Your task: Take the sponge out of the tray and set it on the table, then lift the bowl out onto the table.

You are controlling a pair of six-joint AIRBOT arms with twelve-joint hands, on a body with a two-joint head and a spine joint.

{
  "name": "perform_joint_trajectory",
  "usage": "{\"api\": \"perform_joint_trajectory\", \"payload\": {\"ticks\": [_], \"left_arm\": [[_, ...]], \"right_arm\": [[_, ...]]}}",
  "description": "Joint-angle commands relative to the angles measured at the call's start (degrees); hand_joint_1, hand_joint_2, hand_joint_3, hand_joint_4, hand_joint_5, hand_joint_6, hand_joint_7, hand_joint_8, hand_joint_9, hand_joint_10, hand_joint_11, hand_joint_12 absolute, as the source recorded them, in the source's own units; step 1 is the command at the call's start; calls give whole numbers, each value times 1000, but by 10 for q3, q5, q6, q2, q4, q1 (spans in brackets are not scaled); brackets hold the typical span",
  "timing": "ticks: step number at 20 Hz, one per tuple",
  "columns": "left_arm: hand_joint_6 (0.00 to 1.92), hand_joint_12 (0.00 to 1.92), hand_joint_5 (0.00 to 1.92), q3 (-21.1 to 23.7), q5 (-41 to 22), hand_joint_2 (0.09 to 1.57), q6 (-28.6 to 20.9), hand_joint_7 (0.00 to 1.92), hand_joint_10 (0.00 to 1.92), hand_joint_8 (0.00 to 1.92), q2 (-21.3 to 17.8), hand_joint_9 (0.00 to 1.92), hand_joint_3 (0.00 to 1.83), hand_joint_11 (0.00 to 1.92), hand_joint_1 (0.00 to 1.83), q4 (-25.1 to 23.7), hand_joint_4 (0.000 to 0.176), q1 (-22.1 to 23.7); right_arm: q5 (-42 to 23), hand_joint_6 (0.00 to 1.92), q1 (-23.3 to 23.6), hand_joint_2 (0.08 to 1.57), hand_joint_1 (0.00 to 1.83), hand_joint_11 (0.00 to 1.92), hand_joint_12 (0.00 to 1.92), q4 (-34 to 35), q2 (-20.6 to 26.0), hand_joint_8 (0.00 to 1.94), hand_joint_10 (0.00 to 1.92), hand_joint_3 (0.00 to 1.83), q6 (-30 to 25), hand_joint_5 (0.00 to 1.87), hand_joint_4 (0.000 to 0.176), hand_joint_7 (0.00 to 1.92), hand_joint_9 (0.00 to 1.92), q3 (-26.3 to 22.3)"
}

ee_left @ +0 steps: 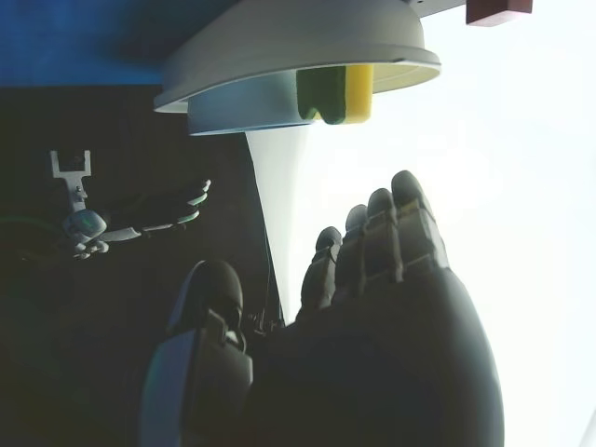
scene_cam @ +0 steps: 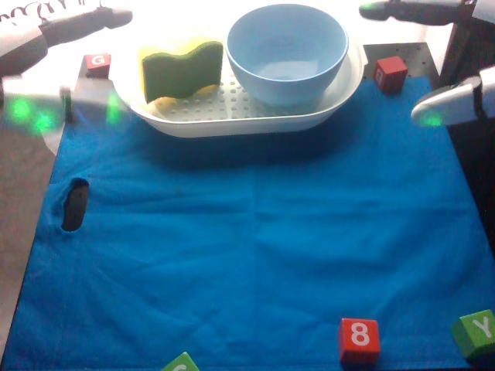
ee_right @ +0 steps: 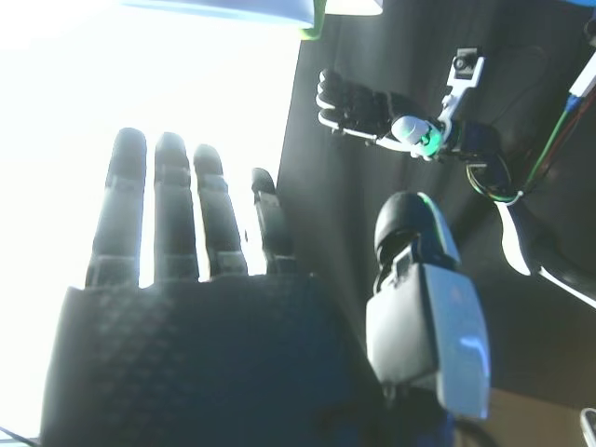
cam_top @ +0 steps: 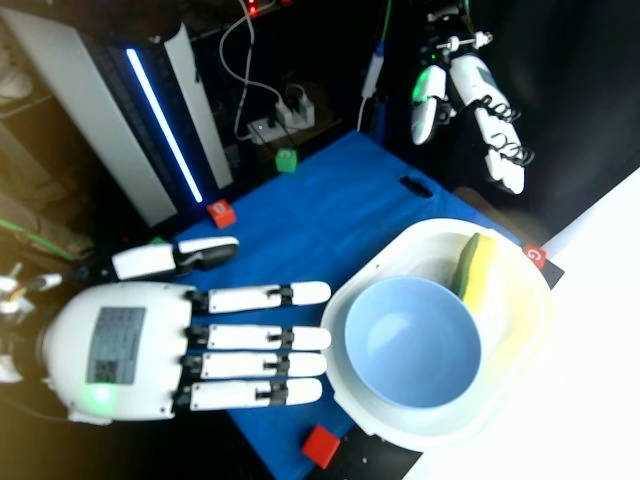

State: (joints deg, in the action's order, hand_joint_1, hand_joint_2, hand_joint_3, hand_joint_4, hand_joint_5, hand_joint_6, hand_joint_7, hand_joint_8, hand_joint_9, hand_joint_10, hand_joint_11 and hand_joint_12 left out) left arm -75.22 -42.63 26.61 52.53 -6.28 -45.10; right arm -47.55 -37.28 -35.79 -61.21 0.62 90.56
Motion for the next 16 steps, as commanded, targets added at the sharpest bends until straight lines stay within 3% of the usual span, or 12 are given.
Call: {"api": "perform_joint_trajectory", "payload": {"ticks": [1,3,6,7,8,9,10,11,12,13,14,16], "left_arm": [[10,0,188,-4,-62,916,-4,84,0,3,1,0,25,0,782,18,137,8],[12,0,202,-6,-60,926,-4,91,2,4,1,5,21,0,778,17,145,13],[1,0,188,-33,-23,974,-4,81,0,0,23,0,27,0,770,-7,118,60],[2,23,203,-50,-1,966,-4,124,6,3,42,54,9,40,734,-26,112,85],[11,32,234,-70,31,972,-4,168,16,15,63,92,6,54,789,-50,119,115],[8,92,327,-85,56,971,-1,280,15,8,80,197,2,105,831,-69,119,144],[4,525,418,-94,77,971,12,384,12,2,92,286,5,3,856,-72,117,159],[4,525,418,-100,93,971,31,384,12,2,99,286,5,3,856,-69,117,166],[9,682,459,-108,112,974,47,438,18,10,109,344,3,0,836,-66,106,173],[11,914,502,-116,128,963,57,527,39,19,117,452,0,0,803,-66,98,177],[9,996,522,-123,145,972,66,565,38,15,125,505,1,0,822,-66,59,182],[12,663,575,-143,193,977,109,612,23,12,147,544,1,0,862,-66,43,201]], "right_arm": [[-48,9,8,990,589,9,5,38,-1,6,0,19,-4,154,169,50,0,0],[-48,7,8,991,604,0,0,38,-1,1,0,14,-4,155,170,43,0,0],[-48,5,8,1007,544,0,0,38,-2,6,0,13,-4,160,156,60,0,1],[-48,7,8,1007,537,0,0,38,-3,6,0,12,-4,165,157,62,0,2],[-48,5,8,1004,535,0,0,37,-5,5,0,9,-4,164,169,61,0,2],[-48,10,8,1002,530,0,0,37,-7,6,0,7,-4,177,170,67,0,3],[-48,9,8,1012,519,0,0,37,-9,7,0,9,-4,181,157,74,0,3],[-48,9,8,1012,519,0,0,37,-12,7,0,9,-4,181,157,74,0,5],[-48,2,8,1024,572,0,0,36,-17,2,0,11,-4,169,166,57,0,10],[-48,0,8,1017,620,0,0,36,-20,0,0,6,-4,164,157,51,0,13],[-48,0,8,1026,619,0,0,36,-23,0,0,8,-4,146,168,32,0,15],[-48,6,8,1035,597,0,0,36,-25,7,0,9,-4,157,173,48,0,16]]}}
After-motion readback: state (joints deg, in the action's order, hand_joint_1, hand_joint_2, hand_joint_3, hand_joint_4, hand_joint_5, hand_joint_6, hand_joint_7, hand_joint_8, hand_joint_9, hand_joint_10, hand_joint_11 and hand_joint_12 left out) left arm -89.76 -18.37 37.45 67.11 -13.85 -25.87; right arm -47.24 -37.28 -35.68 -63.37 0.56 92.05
